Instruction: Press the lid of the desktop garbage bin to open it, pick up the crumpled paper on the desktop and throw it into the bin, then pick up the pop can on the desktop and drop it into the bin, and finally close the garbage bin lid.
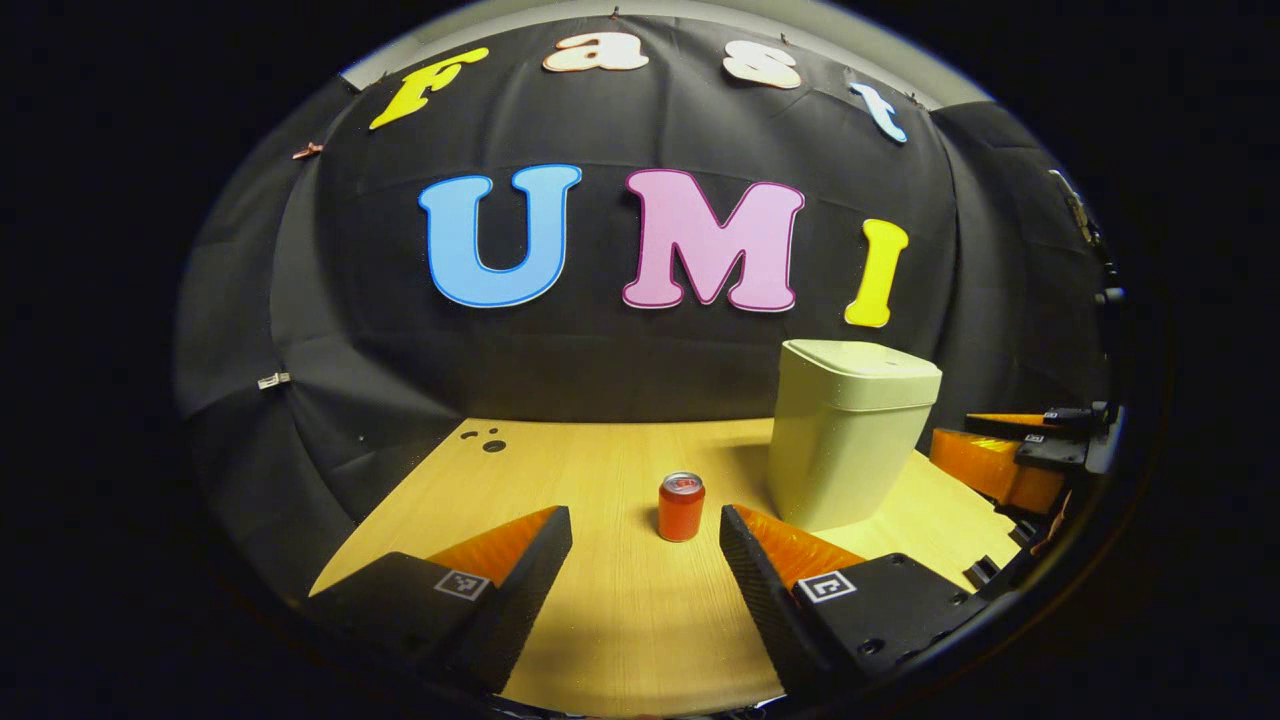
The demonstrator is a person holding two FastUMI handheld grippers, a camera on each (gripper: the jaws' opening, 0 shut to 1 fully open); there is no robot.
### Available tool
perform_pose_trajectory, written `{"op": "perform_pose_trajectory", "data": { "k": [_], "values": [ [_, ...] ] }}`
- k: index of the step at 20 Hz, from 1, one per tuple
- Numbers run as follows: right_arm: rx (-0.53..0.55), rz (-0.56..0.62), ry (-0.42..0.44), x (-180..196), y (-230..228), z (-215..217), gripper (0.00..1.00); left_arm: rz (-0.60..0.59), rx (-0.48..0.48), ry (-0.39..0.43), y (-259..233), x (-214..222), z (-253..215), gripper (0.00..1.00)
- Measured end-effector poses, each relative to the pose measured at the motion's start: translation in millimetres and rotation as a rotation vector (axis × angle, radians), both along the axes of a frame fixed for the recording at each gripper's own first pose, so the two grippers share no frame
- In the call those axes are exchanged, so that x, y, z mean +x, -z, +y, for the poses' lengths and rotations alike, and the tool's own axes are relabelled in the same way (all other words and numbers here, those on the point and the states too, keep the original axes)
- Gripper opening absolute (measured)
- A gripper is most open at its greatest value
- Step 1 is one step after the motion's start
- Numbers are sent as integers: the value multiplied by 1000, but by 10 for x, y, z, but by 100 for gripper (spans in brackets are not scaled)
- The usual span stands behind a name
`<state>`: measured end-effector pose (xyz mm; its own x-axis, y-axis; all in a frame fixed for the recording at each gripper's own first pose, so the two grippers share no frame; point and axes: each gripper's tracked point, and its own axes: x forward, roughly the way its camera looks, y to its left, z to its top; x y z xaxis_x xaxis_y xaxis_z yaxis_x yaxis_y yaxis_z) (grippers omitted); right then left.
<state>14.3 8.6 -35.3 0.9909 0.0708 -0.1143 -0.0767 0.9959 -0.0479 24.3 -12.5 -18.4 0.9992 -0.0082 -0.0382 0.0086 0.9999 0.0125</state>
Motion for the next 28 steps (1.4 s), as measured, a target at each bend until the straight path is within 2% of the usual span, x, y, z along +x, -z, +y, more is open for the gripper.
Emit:
{"op": "perform_pose_trajectory", "data": {
  "k": [1, 2, 3, 4, 5, 8, 16, 17, 18, 24, 28],
  "values": [
    [-4, 6, -3, 3, 16, 3, 53, 0, -3, -4, -1, 0, 10, 95],
    [-7, 12, -5, -5, 29, 4, 48, 2, -8, -7, 17, 4, 22, 96],
    [-4, 25, -5, 5, 48, 4, 35, 5, -12, -9, 24, 3, 30, 96],
    [7, 58, -3, -12, 115, -10, 31, 9, -16, -11, 49, 7, 34, 96],
    [21, 87, -11, 25, 194, 4, 20, 13, -19, -12, 55, 12, 31, 96],
    [33, 100, -4, -13, 208, -35, 6, 25, -18, -8, 105, 25, -7, 96],
    [47, 94, -92, -68, 137, 84, 5, 46, -11, 5, 184, 63, -97, 96],
    [54, 94, -106, -68, 110, 115, 5, 51, -10, 4, 191, 61, -95, 99],
    [47, 87, -111, -58, 69, 120, 5, 52, -11, 6, 203, 72, -104, 96],
    [23, 62, -140, 142, -102, 129, 5, 55, -13, -16, 209, 135, -111, 96],
    [11, 38, -127, 398, -290, -60, 5, 57, -27, -52, 226, 211, -80, 96]
  ]
}}
